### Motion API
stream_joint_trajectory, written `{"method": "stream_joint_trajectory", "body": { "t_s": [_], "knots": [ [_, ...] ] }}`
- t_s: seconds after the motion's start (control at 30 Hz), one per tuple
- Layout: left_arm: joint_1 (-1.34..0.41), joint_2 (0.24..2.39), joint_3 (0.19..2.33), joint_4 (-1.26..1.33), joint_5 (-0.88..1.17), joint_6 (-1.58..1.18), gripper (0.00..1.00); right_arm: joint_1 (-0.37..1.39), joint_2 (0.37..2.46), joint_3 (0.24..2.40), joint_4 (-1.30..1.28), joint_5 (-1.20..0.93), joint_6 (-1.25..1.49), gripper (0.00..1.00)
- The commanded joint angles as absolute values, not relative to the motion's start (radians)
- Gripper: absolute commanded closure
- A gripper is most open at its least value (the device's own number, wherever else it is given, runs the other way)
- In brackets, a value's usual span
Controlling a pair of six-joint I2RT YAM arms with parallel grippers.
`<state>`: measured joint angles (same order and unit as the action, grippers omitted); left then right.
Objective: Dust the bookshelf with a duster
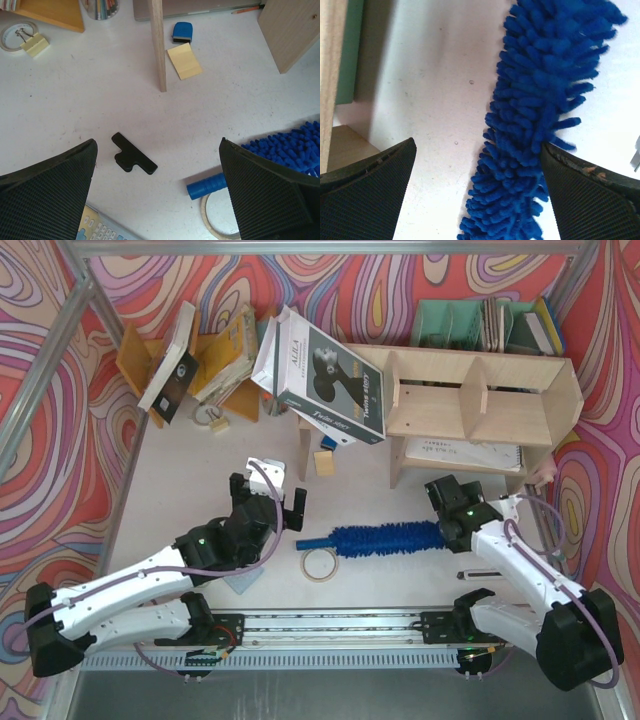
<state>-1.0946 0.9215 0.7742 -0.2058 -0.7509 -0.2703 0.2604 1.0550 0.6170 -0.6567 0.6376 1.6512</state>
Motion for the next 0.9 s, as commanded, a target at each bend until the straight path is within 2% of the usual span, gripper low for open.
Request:
{"method": "stream_joint_trajectory", "body": {
  "t_s": [0.0,0.3,0.43,0.73,0.87],
  "knots": [
    [-1.089,0.934,0.823,-0.280,-0.718,-0.315,0.01,0.253,1.045,0.671,-0.714,0.704,1.507,0.01],
    [-1.089,0.907,0.870,-0.361,-0.662,-0.370,0.02,0.253,0.917,0.681,-0.654,0.735,1.280,0.01],
    [-1.089,0.900,0.898,-0.409,-0.628,-0.388,0.02,0.253,0.867,0.688,-0.560,0.711,1.070,0.01],
    [-1.089,0.895,0.974,-0.553,-0.511,-0.433,0.02,0.253,0.762,0.744,-0.399,0.529,0.649,0.01],
    [-1.089,0.888,0.985,-0.664,-0.571,-0.517,0.02,0.253,0.729,0.783,-0.316,0.331,0.461,0.01]
  ]
}}
